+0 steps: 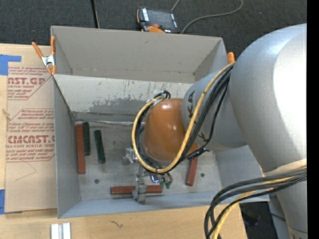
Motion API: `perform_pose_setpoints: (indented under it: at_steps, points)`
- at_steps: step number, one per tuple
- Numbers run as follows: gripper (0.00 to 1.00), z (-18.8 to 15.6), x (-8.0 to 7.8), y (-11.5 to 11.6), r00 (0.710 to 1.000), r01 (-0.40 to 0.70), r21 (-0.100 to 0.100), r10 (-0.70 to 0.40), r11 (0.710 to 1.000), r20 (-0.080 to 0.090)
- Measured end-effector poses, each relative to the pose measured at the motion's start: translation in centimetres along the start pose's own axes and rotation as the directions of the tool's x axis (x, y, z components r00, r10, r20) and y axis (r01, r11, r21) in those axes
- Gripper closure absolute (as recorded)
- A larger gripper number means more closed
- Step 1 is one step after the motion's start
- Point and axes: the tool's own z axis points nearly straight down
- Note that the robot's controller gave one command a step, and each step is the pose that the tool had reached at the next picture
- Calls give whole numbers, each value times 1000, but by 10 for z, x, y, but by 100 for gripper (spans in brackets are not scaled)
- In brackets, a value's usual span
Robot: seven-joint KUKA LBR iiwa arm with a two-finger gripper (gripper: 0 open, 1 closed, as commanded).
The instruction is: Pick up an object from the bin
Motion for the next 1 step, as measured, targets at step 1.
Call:
perform_pose_setpoints:
  at_steps: [1]
  points:
    - [0,0,-2,19,996,-89,1,89,996,-3]
